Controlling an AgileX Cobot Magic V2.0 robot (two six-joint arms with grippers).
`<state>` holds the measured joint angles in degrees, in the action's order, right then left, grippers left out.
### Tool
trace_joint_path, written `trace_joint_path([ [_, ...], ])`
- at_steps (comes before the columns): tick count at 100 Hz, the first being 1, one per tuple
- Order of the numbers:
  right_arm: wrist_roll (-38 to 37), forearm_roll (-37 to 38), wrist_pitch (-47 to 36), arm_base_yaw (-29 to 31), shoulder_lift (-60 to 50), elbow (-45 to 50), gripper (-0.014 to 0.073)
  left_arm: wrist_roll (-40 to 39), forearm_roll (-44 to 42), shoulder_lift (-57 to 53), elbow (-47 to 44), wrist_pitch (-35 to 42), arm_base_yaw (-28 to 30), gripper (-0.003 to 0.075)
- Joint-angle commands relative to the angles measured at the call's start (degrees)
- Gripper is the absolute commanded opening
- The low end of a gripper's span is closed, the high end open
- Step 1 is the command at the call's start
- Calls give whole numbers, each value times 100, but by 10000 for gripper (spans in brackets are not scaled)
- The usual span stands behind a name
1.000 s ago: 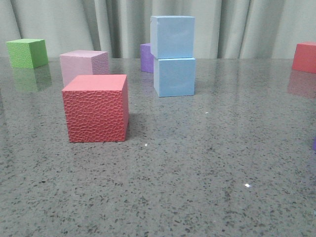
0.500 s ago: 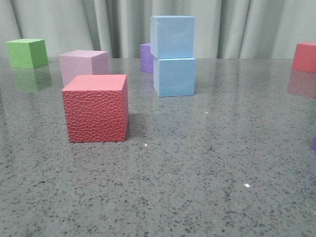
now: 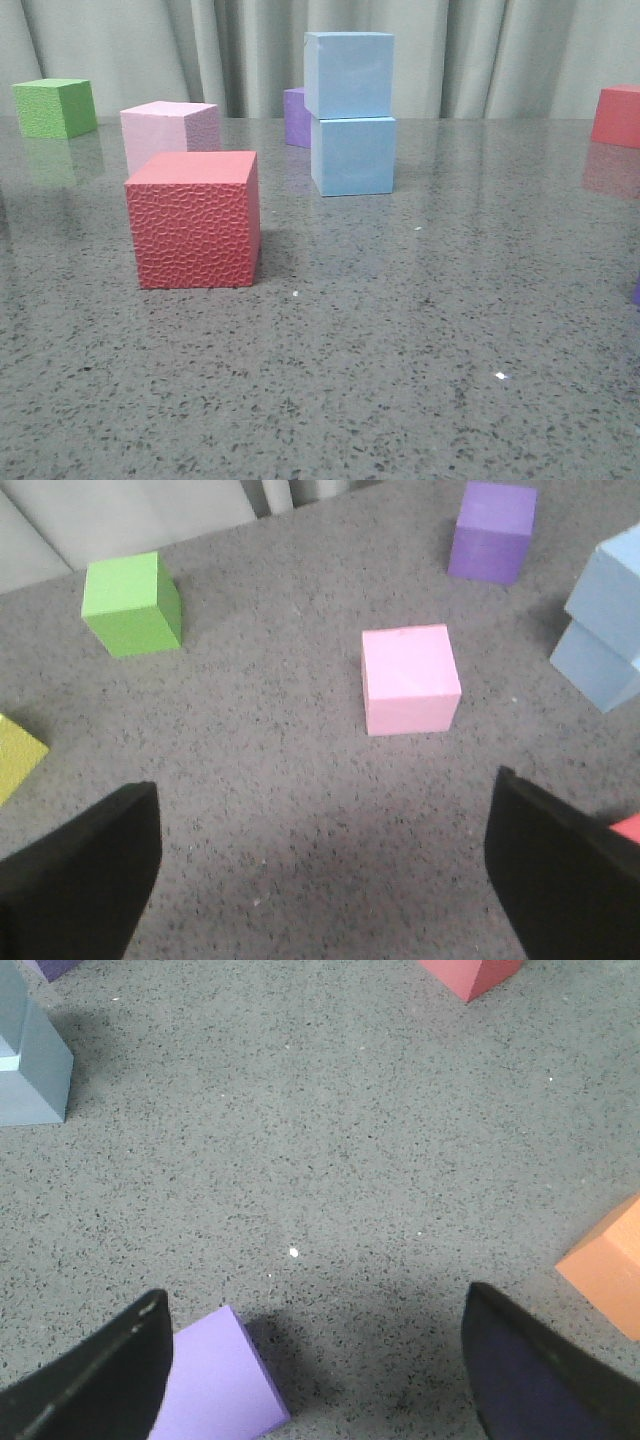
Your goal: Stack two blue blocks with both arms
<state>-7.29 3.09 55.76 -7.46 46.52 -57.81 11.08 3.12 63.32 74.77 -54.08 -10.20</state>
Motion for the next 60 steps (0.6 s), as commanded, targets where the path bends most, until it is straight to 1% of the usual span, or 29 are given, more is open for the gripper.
trace_joint_path([
  [1, 53, 27, -324, 2, -27, -131, 592, -81, 33, -571, -430, 536, 25, 617],
  [19, 53, 168, -324, 2, -27, -131, 592, -358, 10, -1490, -1547, 789, 25, 617],
  [31, 53, 174, -324, 2, -27, -131, 592, -533, 10, -2066, -2049, 870, 25, 617],
  [47, 53, 173, -305, 2, -27, -129, 592, -704, -2, -2600, -2429, 857, 25, 617],
  [60, 53, 173, -300, 2, -27, -129, 592, -827, -2, -2818, -2540, 845, 25, 617],
])
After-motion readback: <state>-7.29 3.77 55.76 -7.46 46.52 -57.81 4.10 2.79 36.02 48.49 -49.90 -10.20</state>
